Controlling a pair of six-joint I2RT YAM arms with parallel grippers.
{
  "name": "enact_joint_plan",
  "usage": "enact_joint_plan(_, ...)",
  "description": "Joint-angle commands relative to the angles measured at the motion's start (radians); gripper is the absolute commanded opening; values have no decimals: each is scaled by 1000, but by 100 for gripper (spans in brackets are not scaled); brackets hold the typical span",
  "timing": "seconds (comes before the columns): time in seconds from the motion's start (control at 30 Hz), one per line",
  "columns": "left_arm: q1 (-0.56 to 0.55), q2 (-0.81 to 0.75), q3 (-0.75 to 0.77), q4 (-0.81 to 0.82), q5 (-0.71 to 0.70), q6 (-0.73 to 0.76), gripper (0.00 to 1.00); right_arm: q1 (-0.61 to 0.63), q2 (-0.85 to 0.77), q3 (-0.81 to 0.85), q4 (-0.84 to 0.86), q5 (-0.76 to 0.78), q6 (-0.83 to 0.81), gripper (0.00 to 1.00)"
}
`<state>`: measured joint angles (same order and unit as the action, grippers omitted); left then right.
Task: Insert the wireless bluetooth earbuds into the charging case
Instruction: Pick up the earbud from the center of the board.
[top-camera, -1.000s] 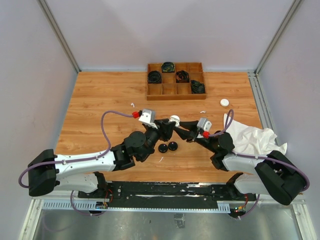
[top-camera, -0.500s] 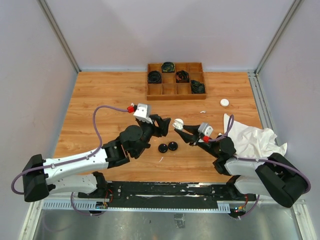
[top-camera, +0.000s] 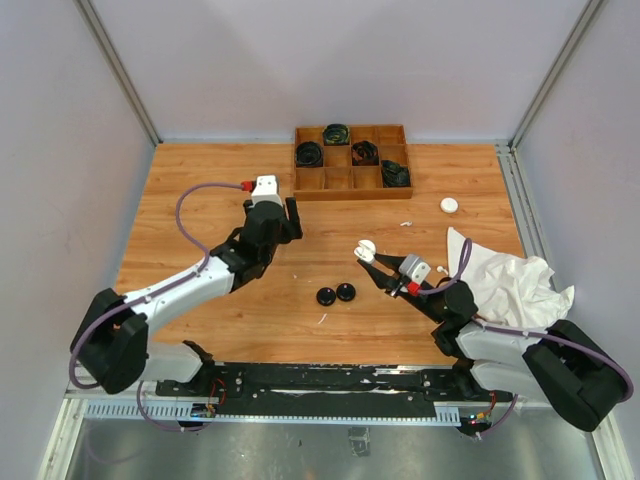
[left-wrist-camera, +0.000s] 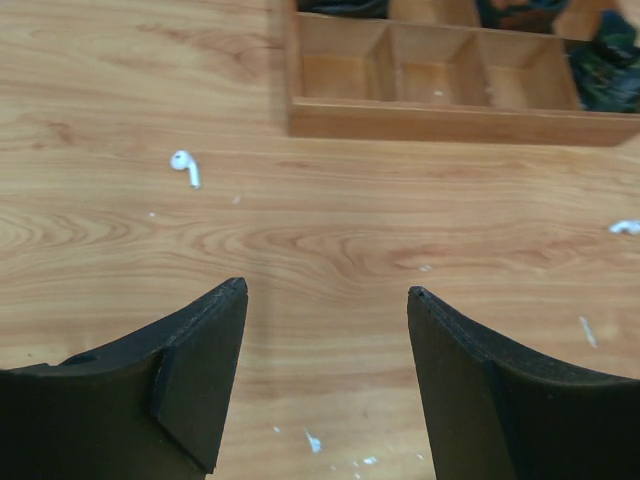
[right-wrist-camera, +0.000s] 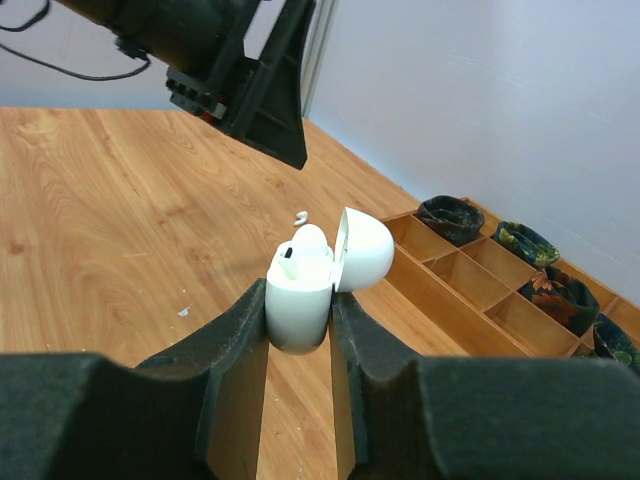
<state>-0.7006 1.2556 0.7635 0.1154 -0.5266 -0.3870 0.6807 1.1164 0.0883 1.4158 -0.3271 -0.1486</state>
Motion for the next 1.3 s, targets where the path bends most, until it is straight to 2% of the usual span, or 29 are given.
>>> enact_joint_plan(0.0, 106, 114, 93, -42, 38, 0, 71, 4, 6, -7, 6, 26, -49, 20)
enact_joint_plan(0.3, 299, 472, 330, -148, 73, 22, 69, 4, 52, -10, 18, 42, -81, 20)
enact_joint_plan(0.6, 399, 695, 536, -214, 169, 21, 59, 5, 68, -8, 19, 35, -88, 20)
enact_joint_plan(0.9, 428, 831, 670, -302, 213, 26, 41, 4, 78, -4, 16, 40, -94, 20)
enact_joint_plan(1.1, 428, 852, 675, -340, 234, 26, 31, 4, 82, -5, 18, 41, -94, 20)
enact_joint_plan(1.27, 426, 811, 613, -358, 274, 24, 25, 5, 79, -7, 21, 43, -95, 20)
